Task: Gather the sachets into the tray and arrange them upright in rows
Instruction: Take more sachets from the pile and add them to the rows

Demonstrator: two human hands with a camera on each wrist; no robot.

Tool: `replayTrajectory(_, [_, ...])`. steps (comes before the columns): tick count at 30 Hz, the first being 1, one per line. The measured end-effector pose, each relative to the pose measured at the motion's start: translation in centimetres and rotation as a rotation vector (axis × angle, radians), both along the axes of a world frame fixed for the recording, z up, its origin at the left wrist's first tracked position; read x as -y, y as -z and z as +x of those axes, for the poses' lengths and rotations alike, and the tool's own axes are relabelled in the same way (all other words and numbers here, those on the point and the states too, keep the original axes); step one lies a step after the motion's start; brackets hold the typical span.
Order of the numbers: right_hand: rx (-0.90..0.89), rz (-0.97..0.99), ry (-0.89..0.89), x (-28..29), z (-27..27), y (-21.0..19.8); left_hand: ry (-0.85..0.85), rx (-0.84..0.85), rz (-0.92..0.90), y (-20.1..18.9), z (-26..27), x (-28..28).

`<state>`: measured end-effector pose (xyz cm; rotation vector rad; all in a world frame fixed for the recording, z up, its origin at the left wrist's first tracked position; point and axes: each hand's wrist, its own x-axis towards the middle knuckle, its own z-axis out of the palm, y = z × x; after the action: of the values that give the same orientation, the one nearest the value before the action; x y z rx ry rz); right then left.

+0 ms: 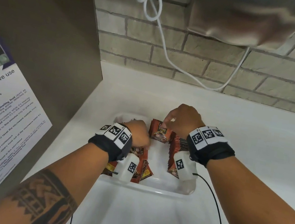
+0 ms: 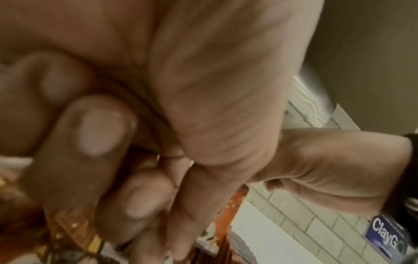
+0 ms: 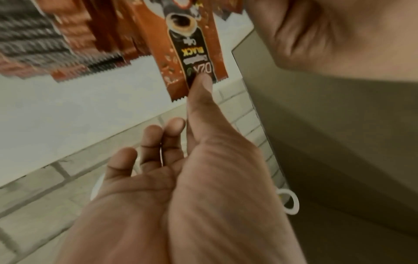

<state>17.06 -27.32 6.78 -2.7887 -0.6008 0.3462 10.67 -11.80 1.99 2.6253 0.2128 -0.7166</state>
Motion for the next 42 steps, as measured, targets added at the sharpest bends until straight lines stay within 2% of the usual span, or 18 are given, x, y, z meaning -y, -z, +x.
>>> replayTrajectory(4, [0.031,-0.181,0.015,-1.1,0.1,1.9,0.095,-0.047,-0.026,0.6,0.4,1.7])
replayTrajectory(12, [0.028,-0.236,-0.004,-1.2,0.6,3.4,0.223,-0.048,0.013,1.7,1.6,3.0])
replayTrajectory(26, [-0.027,-0.088,-0.001,-0.8,0.5,2.7,0.160,-0.065,-0.001,2.2,2.2,3.0])
replayTrajectory(34, [-0.011,-0.028,0.012,-0.3,0.7,2.0,0.271,-0.085,0.025,1.3,2.0,3.3])
replayTrajectory(38, [0.009,0.012,0.018,0.1,0.3,1.4,0.151,-0.062,-0.043,0.8,1.8,2.8])
replayTrajectory(42, [-0.009,0.194,0.054,1.4,-0.9,-0.1,0.069,0.050,-0.129,-0.7,0.7,0.7])
